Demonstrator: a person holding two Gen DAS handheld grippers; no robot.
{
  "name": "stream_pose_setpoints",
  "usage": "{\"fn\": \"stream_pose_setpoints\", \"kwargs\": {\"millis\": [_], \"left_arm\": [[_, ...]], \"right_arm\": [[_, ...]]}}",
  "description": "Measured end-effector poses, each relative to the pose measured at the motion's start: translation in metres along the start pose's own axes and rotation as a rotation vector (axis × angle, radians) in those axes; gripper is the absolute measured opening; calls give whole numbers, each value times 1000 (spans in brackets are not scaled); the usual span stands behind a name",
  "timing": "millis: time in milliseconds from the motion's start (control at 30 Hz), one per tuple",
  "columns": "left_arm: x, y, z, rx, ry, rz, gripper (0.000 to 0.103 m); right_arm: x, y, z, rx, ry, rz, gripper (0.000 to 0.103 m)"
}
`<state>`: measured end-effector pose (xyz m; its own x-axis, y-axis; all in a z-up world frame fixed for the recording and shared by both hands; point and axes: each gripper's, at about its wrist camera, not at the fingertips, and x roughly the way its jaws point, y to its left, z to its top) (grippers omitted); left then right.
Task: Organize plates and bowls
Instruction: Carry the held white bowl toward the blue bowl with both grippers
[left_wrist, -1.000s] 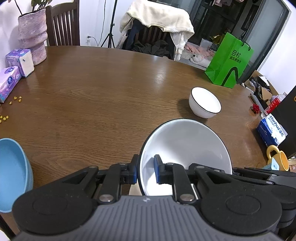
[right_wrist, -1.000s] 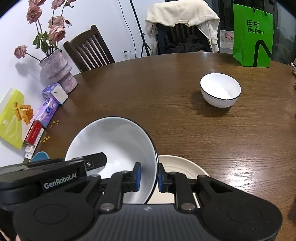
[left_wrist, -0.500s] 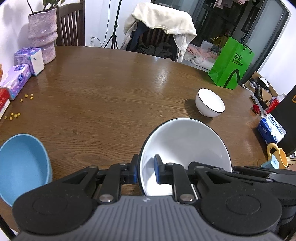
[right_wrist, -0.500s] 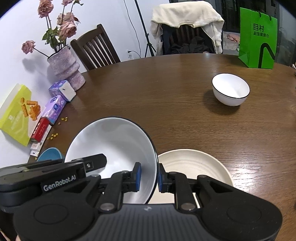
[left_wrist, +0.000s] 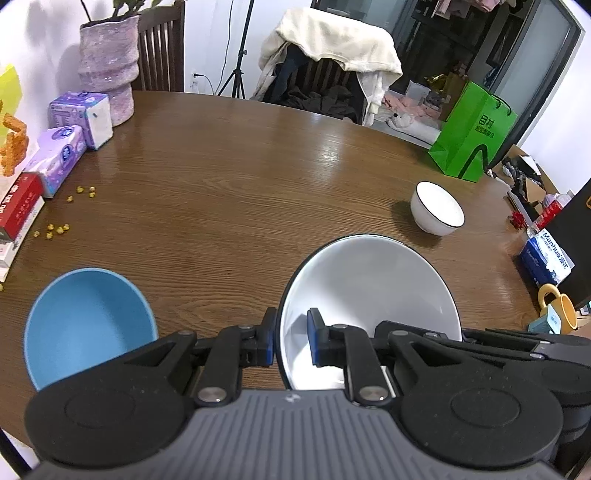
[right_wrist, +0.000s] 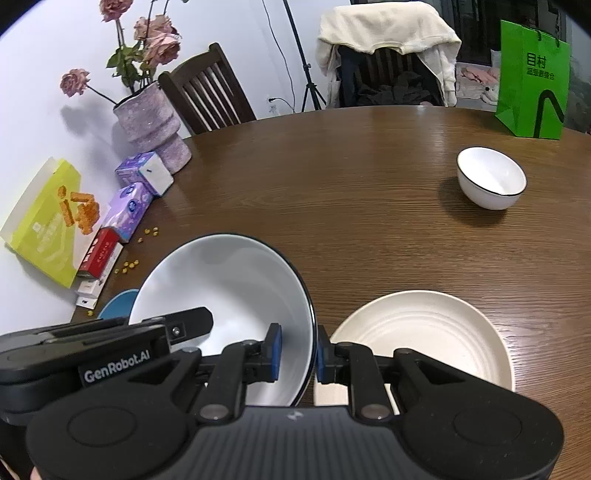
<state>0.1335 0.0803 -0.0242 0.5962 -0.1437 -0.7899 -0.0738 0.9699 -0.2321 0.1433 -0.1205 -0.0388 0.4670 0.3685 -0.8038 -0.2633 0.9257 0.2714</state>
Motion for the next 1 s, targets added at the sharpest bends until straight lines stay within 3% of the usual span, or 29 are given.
{"fn": "stream_pose_setpoints", "kwargs": {"millis": [1000], "left_arm": [[-28, 85, 11, -13, -16, -9, 17]], "right_arm": [[21, 93, 5, -25, -9, 14, 18]]}}
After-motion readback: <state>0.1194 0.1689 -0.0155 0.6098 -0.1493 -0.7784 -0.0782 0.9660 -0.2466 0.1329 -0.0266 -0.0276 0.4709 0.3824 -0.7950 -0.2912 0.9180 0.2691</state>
